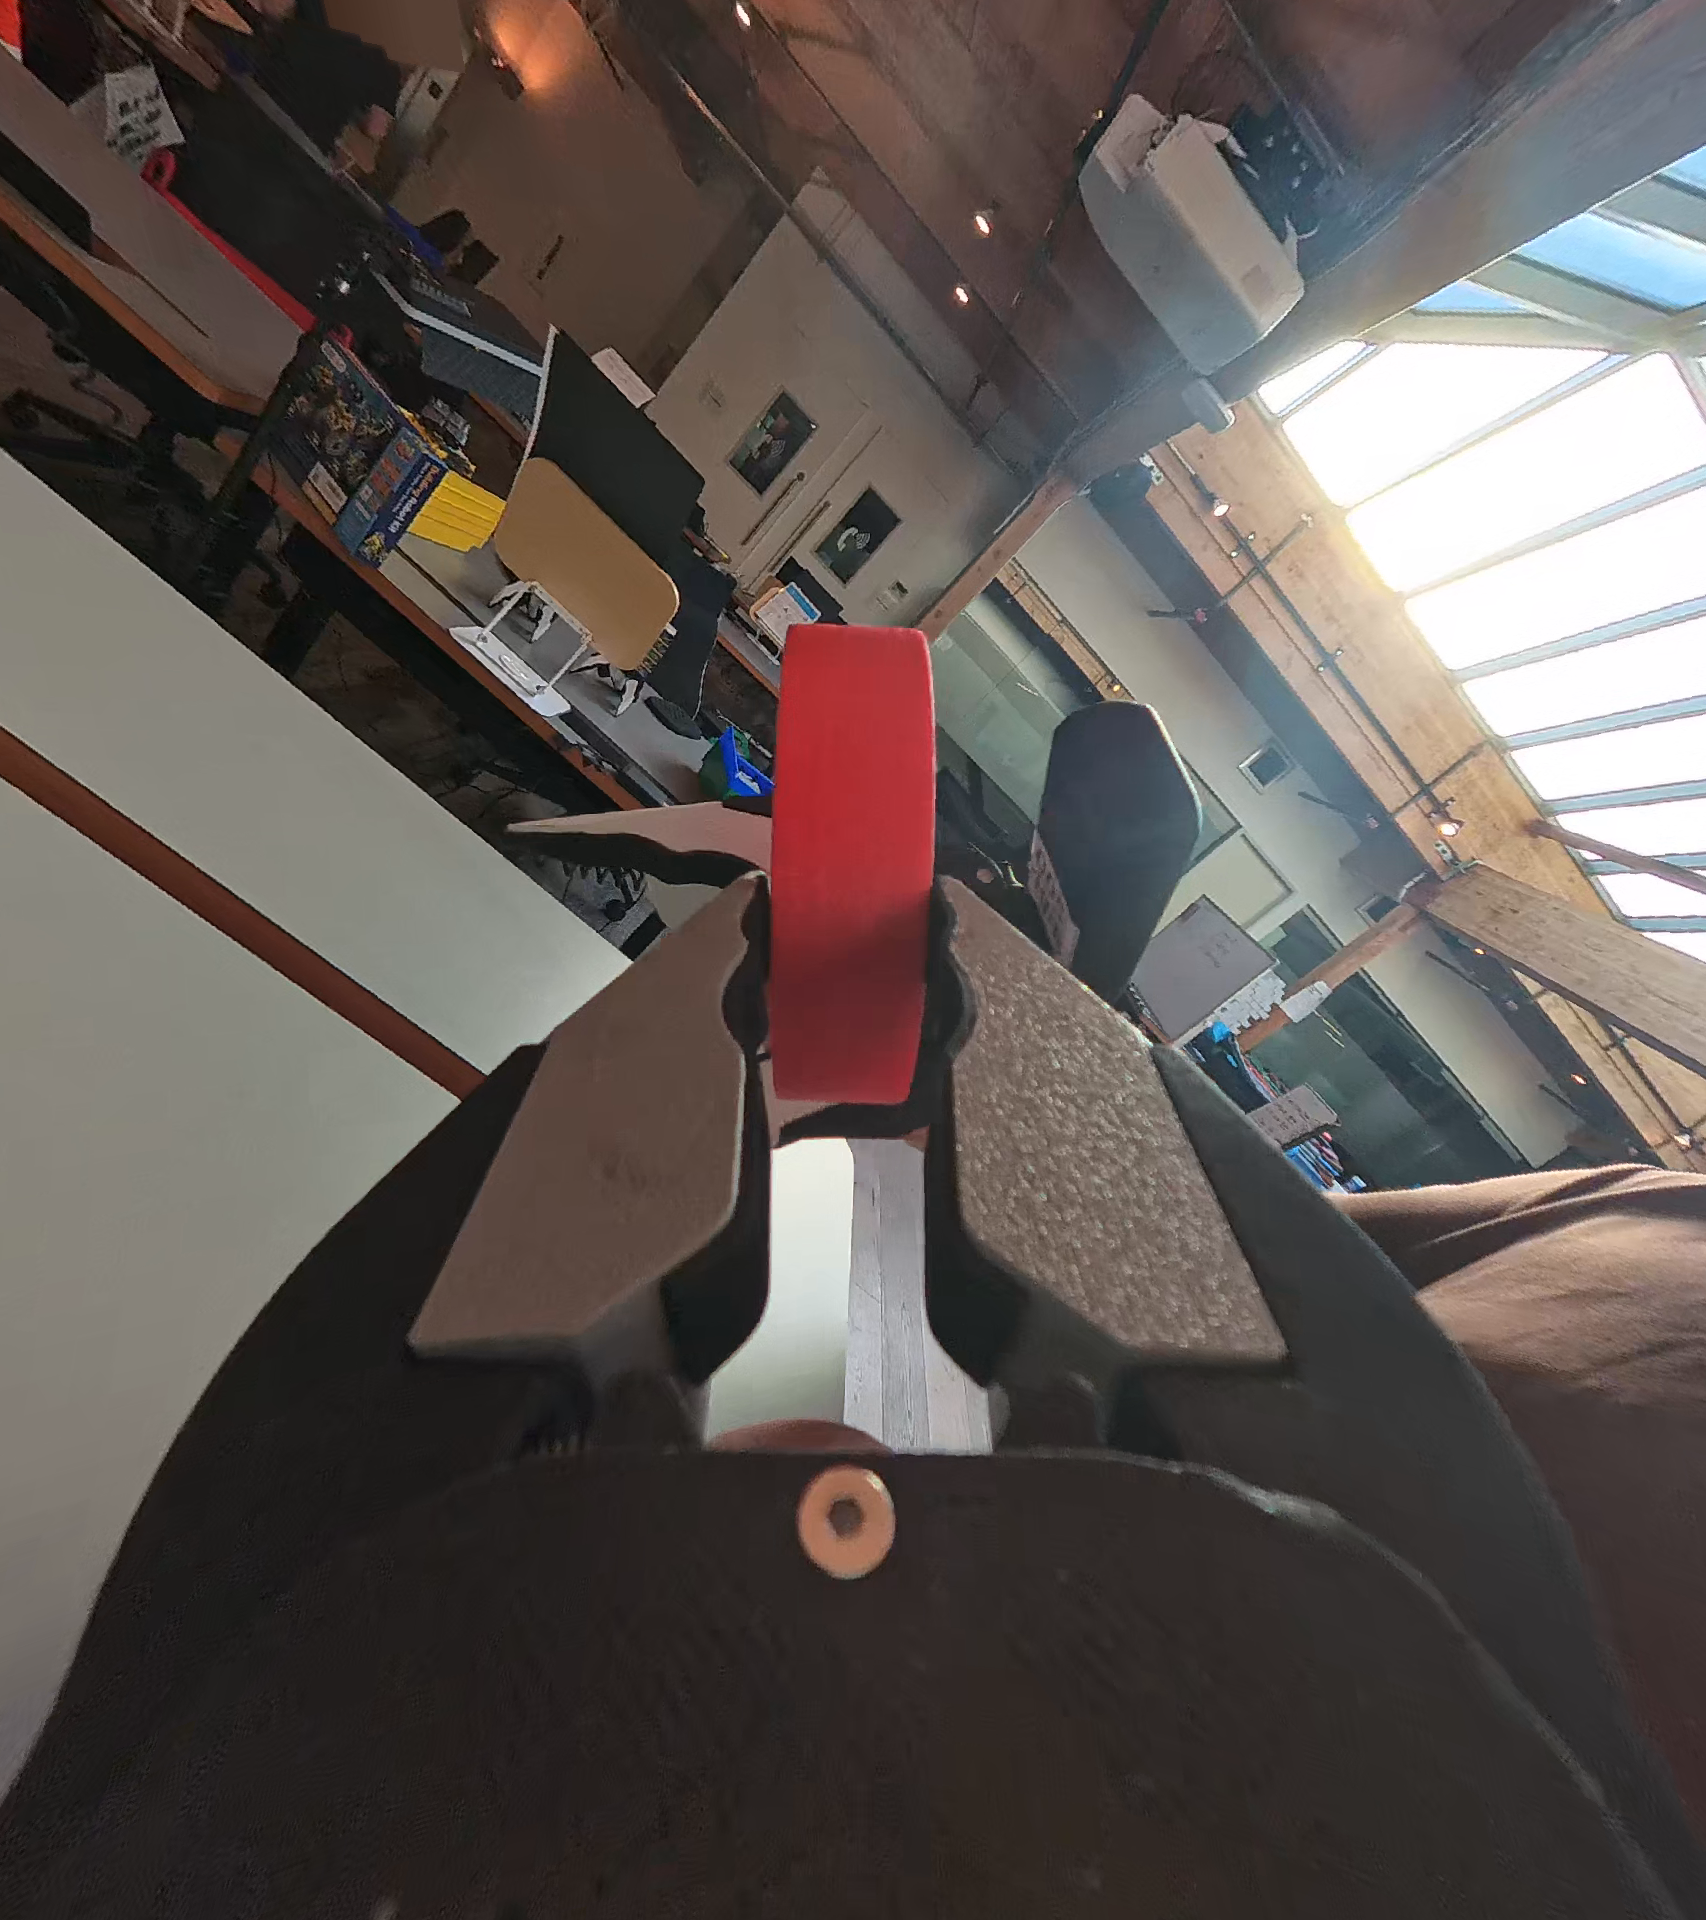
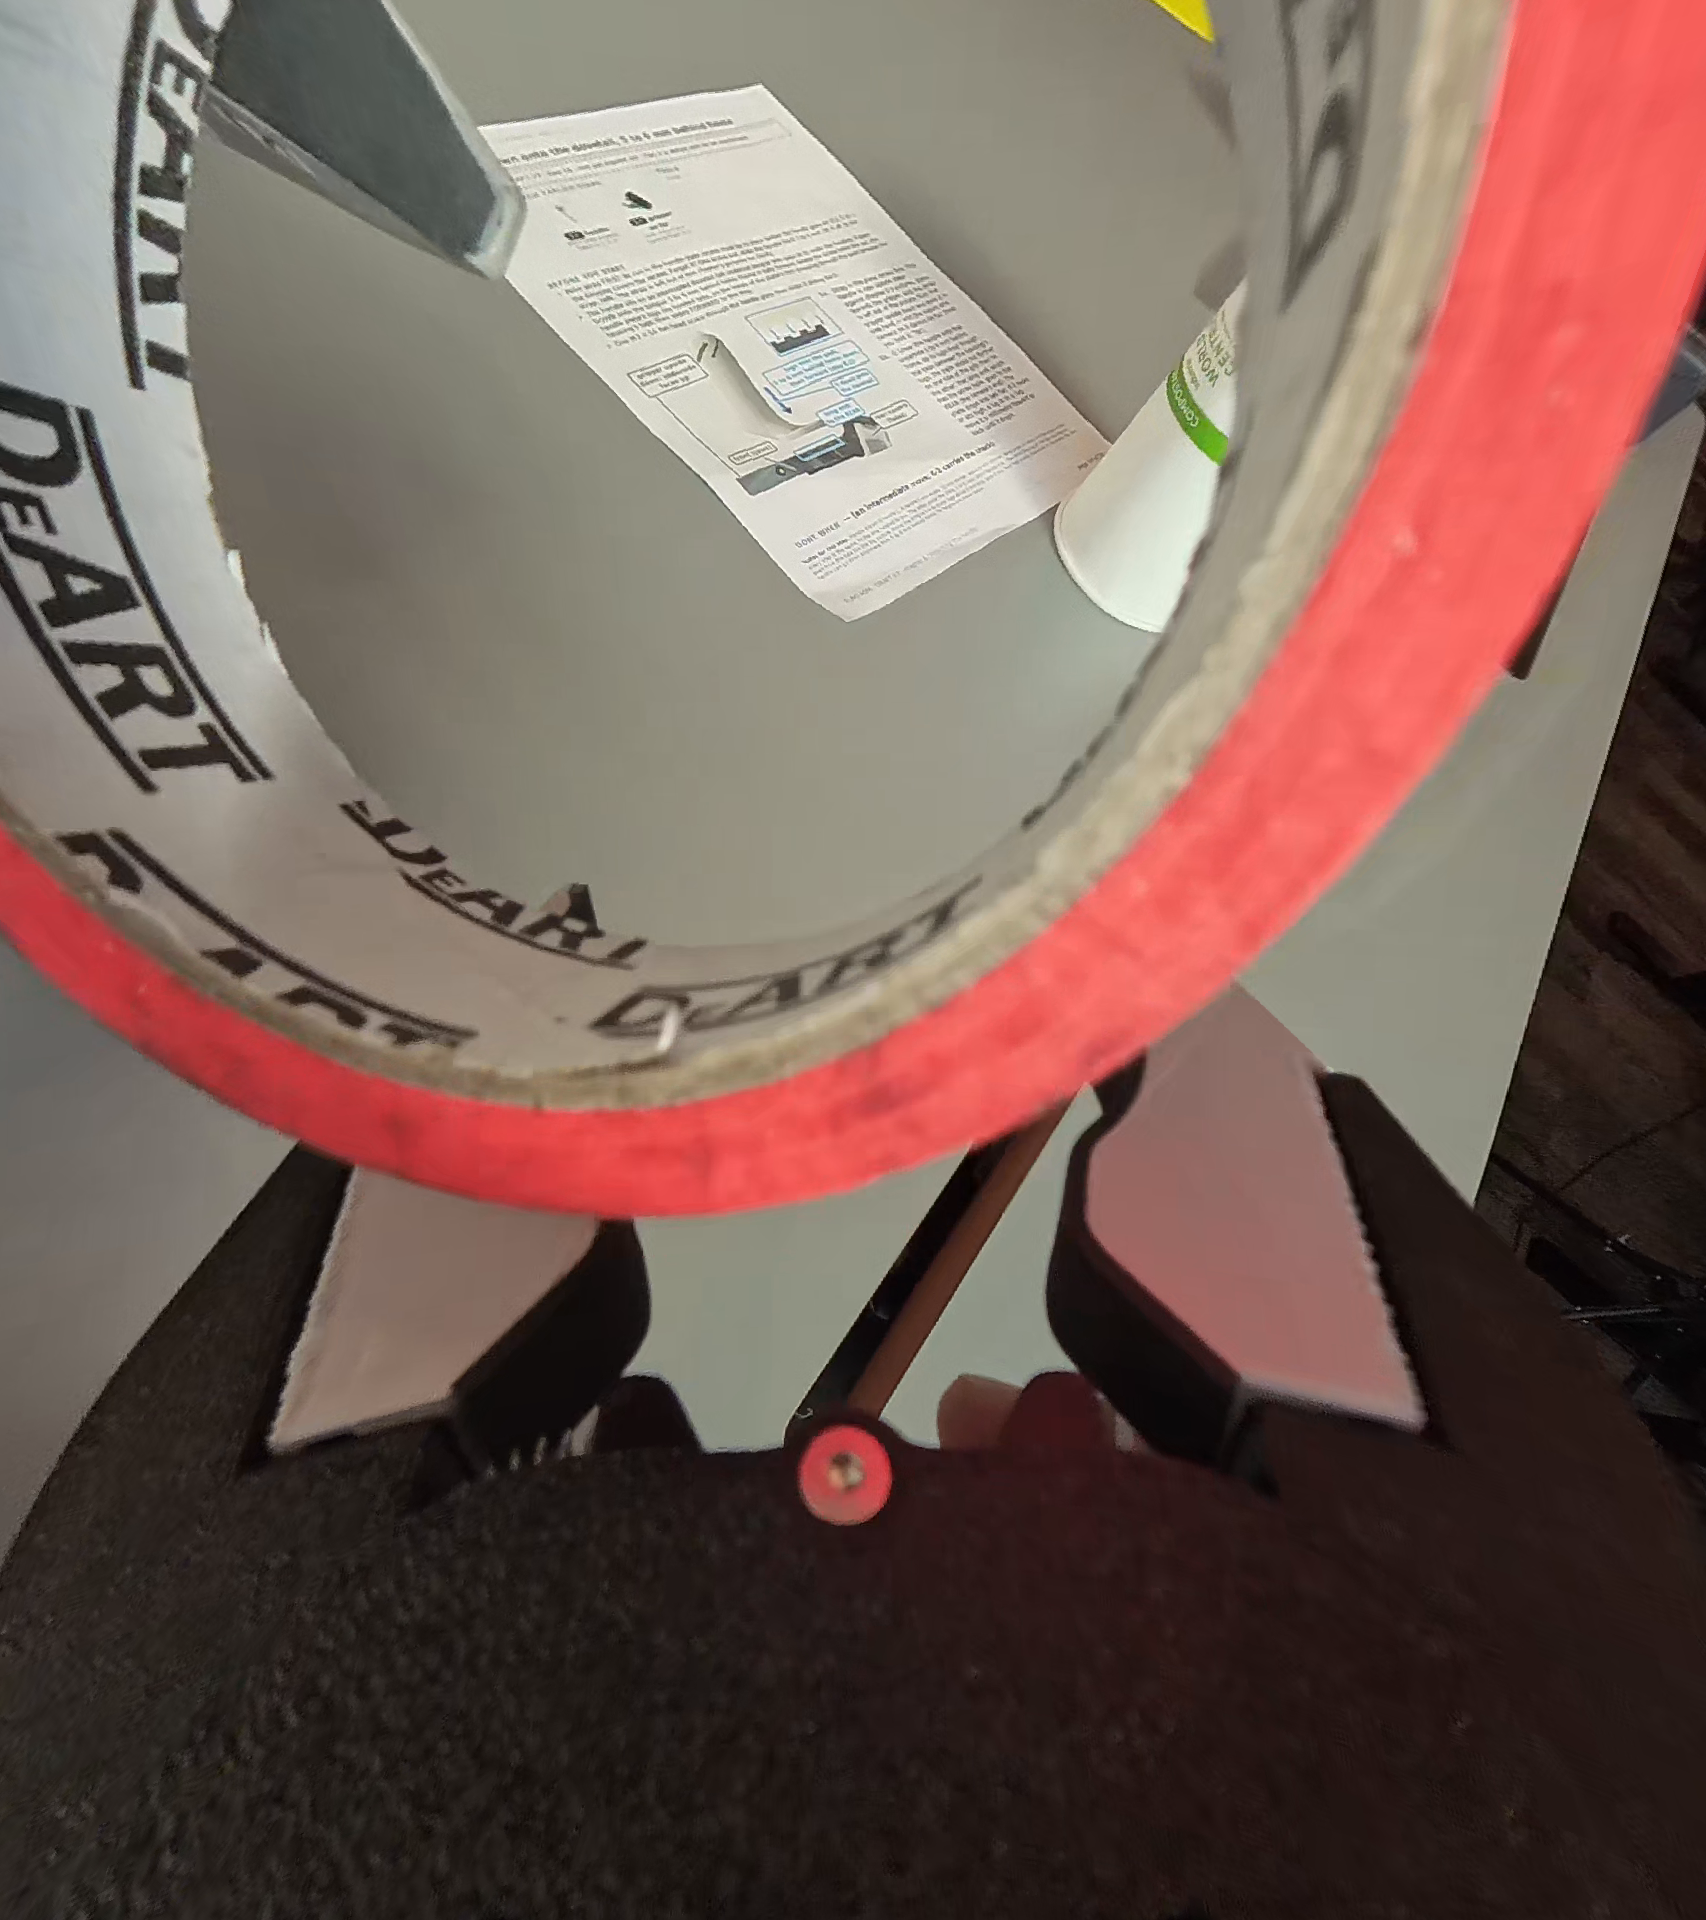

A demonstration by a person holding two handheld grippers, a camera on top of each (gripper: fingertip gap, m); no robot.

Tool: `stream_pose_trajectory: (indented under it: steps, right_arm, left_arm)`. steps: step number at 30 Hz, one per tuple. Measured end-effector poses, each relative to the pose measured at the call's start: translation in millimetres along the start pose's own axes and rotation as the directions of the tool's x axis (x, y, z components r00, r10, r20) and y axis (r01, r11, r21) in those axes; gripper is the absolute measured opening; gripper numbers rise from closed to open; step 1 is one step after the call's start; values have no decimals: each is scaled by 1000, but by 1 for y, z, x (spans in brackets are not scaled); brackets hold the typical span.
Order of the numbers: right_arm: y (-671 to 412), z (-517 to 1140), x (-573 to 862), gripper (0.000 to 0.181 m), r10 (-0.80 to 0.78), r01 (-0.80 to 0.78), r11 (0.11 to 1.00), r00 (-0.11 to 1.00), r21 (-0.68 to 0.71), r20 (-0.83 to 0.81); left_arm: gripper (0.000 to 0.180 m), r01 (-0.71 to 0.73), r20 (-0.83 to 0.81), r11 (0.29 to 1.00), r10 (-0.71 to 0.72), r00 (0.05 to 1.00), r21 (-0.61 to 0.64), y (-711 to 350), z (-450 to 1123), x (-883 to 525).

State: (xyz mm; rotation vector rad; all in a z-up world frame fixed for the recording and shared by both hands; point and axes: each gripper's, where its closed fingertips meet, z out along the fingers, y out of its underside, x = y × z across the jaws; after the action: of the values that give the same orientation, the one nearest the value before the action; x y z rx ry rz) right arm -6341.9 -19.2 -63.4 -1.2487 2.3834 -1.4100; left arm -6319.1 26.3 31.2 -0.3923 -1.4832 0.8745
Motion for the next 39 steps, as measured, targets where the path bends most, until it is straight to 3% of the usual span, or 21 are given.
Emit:
stream_pose_trajectory:
  steps: [2, 5, 9, 11, 14, 18, 20, 23, 25, 27, 28, 30, 31, 34, 36, 39]
  right_arm:
    - [0, -7, -4, 88, 32, -32, 999, 997, 9, 65]
    - [-8, -25, -17, 72, 121, -152, 983, 955, 98, 271]
    - [-45, -67, -28, 71, 253, -464, 861, 746, 208, 617]
    - [-59, -80, -25, 70, 284, -569, 797, 648, 203, 706]
    - [-61, -80, -13, 37, 334, -619, 763, 624, 186, 707]
    - [-61, -80, -4, 32, 366, -646, 746, 598, 160, 713]
    - [-63, -79, 7, 29, 372, -647, 743, 613, 172, 698]
    - [-68, -82, 29, 26, 397, -713, 680, 551, 168, 734]
    - [-72, -84, 43, 25, 426, -784, 602, 475, 150, 770]
    - [-74, -78, 47, 25, 444, -779, 608, 494, 154, 748]
    - [-76, -75, 47, 26, 448, -760, 628, 529, 168, 720]
    - [-89, -76, 48, 26, 451, -754, 625, 559, 201, 695]
    - [-99, -79, 48, 26, 446, -767, 606, 548, 212, 708]
    - [-123, -87, 51, 26, 412, -807, 550, 487, 216, 770]
    - [-130, -92, 52, 25, 394, -854, 491, 395, 173, 830]
    - [-127, -92, 51, 25, 379, -885, 444, 323, 136, 867]
  left_arm:
    - [27, 12, 23, 999, -13, 1000, 35, -5, -4, -6]
    - [26, 118, -79, 987, -109, 991, 113, -11, -11, -1]
    - [26, 172, -118, 970, -154, 981, 170, -8, -10, -7]
    - [26, 187, -141, 966, -164, 976, 176, -3, -6, -7]
    - [26, 216, -194, 959, -180, 964, 183, -1, -2, -4]
    - [28, 157, -120, 981, -144, 982, 113, 8, 3, -17]
    - [54, 74, -36, 996, -71, 997, 59, 11, -2, -29]
    - [77, -78, -17, 995, 78, 997, -55, 21, -9, -34]
    - [94, -42, -75, 985, 30, 997, -167, 43, -7, -37]
    - [99, -15, -114, 958, -18, 993, -285, 70, -3, -40]
    - [96, -63, -60, 943, 45, 997, -326, 82, 1, -51]
    - [117, -176, 68, 908, 217, 974, -381, 99, 11, -73]
    - [120, -214, 81, 908, 258, 963, -360, 99, 18, -70]
    - [106, -262, 23, 932, 277, 961, -250, 93, 42, -41]
    - [122, -294, 161, 920, 342, 926, -260, 88, 53, -50]
    - [123, -316, 315, 913, 389, 866, -258, 73, 60, -55]
